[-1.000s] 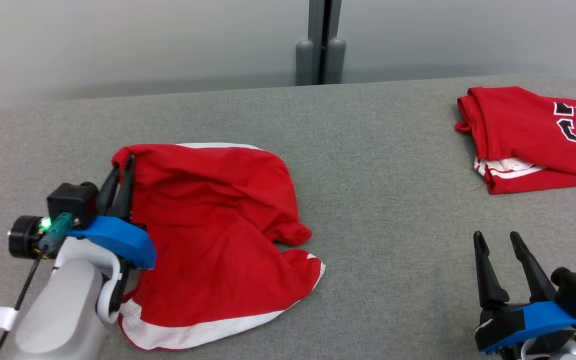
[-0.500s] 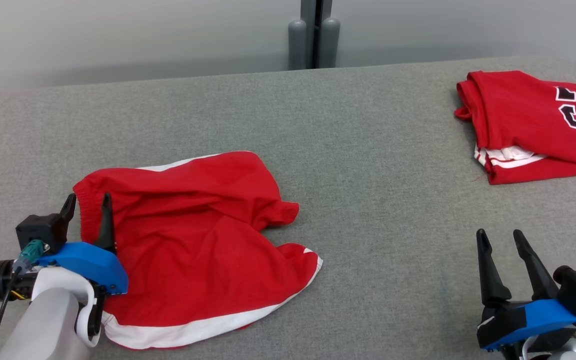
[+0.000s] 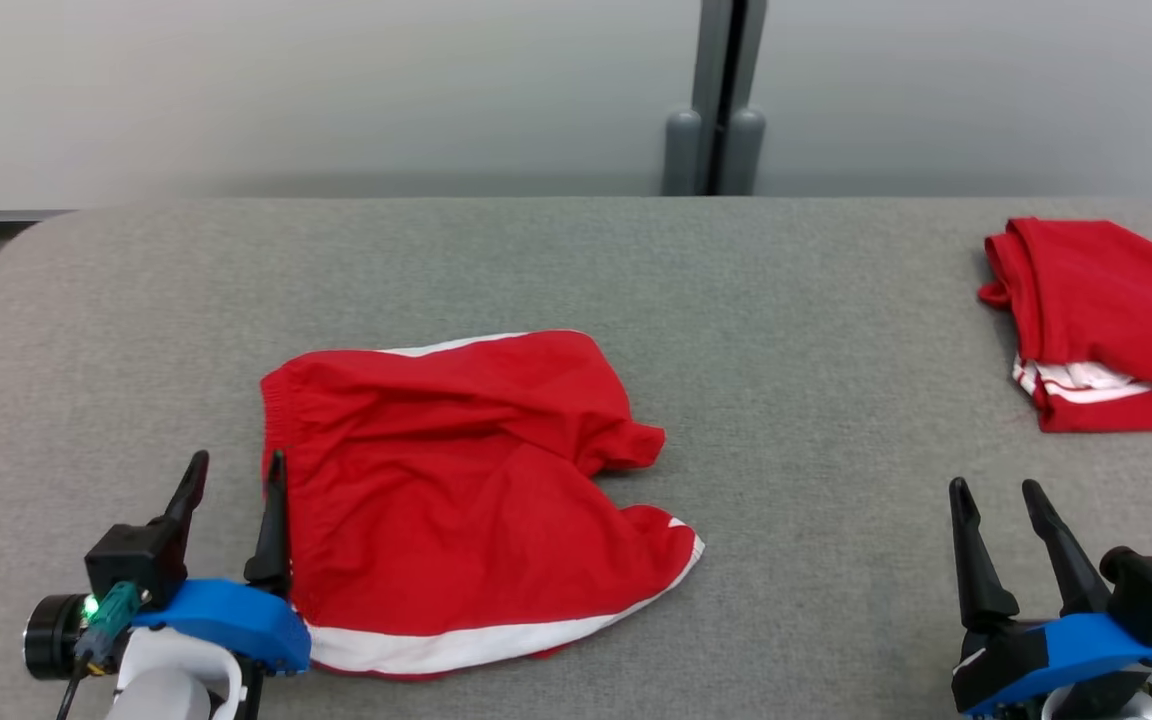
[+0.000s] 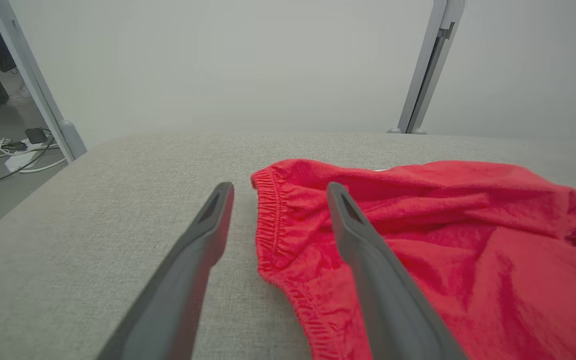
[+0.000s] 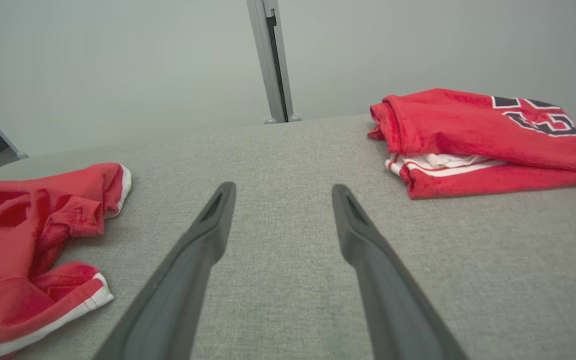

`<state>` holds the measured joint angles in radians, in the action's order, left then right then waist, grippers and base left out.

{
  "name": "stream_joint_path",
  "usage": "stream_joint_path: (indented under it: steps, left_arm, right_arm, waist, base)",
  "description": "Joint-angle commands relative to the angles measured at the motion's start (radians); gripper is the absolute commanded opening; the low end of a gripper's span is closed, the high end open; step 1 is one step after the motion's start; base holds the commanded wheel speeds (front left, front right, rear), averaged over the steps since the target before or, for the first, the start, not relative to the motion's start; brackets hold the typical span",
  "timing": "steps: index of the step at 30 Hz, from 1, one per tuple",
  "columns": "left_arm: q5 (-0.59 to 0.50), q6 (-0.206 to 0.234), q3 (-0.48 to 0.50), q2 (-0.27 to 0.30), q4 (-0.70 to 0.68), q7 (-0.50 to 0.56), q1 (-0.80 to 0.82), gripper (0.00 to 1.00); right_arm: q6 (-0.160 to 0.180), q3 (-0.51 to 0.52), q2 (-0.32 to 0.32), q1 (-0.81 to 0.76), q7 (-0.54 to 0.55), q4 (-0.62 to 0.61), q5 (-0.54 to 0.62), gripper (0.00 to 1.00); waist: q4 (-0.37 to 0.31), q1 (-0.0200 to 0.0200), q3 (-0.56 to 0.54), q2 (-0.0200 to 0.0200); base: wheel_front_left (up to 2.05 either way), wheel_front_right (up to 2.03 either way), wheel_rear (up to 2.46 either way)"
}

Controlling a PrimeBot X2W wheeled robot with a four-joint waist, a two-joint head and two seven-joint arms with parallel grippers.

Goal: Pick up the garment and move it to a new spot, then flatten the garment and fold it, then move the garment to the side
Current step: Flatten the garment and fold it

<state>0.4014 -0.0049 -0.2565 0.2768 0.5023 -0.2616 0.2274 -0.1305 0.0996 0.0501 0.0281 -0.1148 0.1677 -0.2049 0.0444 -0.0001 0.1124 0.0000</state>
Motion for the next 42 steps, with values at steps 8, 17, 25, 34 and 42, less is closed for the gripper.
stream_joint_path:
  steps: [8, 17, 25, 34, 42]
  left_arm:
    - [-0.070, 0.042, 0.056, -0.039, -0.212, -0.004, -0.125, 1.00]
    - [-0.116, 0.058, 0.063, -0.088, -0.315, -0.004, -0.217, 1.00]
    - [-0.132, 0.043, 0.085, -0.105, -0.309, -0.004, -0.238, 1.00]
    - [-0.151, 0.027, 0.091, -0.116, -0.301, -0.004, -0.219, 1.00]
    - [-0.165, 0.005, 0.077, -0.139, -0.285, -0.004, -0.193, 1.00]
  right_arm:
    - [-0.001, -0.004, 0.001, -0.037, 0.008, 0.001, -0.005, 1.00]
    - [-0.001, -0.015, 0.001, -0.060, 0.017, -0.006, -0.003, 1.00]
    - [-0.001, -0.007, 0.001, -0.077, 0.024, -0.011, 0.002, 1.00]
    - [-0.001, -0.110, 0.001, -0.014, 0.054, 0.019, 0.023, 1.00]
    - [-0.001, -0.238, 0.001, 0.064, 0.054, 0.165, 0.013, 1.00]
  waist:
    - [0.053, 0.0001, -0.052, 0.0000]
    - [0.053, 0.0001, -0.081, 0.0000]
    - [0.052, 0.0001, -0.086, 0.0000]
    - [0.075, 0.0001, -0.082, 0.0000]
    - [0.122, 0.0001, -0.061, 0.0000]
  base:
    - [0.00, 0.00, 0.00]
    - [0.00, 0.00, 0.00]
    - [0.00, 0.00, 0.00]
    - [0.00, 0.00, 0.00]
    - [0.00, 0.00, 0.00]
